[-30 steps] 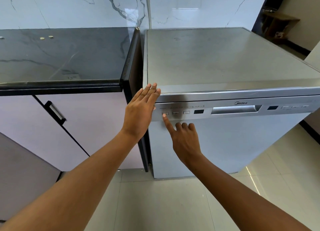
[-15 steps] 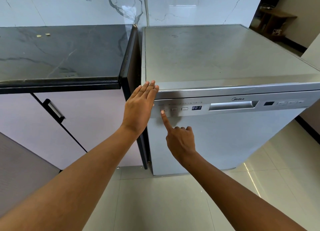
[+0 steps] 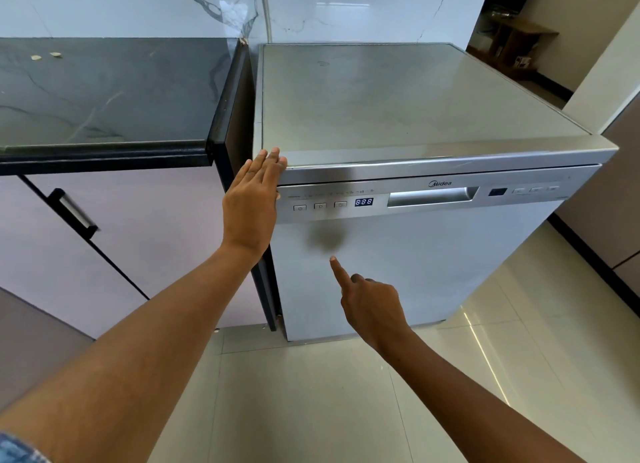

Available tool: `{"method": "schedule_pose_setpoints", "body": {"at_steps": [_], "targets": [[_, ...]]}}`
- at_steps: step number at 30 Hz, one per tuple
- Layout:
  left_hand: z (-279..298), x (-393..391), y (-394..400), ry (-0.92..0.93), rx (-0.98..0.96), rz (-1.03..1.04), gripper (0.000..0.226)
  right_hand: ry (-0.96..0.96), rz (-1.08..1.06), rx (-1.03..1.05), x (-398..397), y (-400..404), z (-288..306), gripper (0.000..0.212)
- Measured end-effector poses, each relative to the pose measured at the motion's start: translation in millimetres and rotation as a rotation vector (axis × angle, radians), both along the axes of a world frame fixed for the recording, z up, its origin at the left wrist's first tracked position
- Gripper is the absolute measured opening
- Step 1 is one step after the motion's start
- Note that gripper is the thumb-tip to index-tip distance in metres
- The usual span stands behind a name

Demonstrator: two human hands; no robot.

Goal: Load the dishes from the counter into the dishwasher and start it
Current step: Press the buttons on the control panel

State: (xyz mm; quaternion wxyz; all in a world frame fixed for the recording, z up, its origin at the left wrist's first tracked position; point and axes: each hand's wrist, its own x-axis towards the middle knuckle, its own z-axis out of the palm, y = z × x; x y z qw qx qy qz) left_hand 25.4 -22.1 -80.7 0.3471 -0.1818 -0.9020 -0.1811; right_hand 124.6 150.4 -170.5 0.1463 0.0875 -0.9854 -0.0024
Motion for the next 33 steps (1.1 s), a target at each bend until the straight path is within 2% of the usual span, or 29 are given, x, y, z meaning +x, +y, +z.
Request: {"method": "schedule_pose_setpoints", "body": {"at_steps": [17,33], "targets": [[-2,0,0,0.011,-0.03,0.013,0.057,0.08,-0.003,-0.059,2,-1,13,0.052],[-2,0,0,0.024,-0.022,-0.001,0.054,0.092,0.01,-0.036,-8,-4,12,0.06]]}}
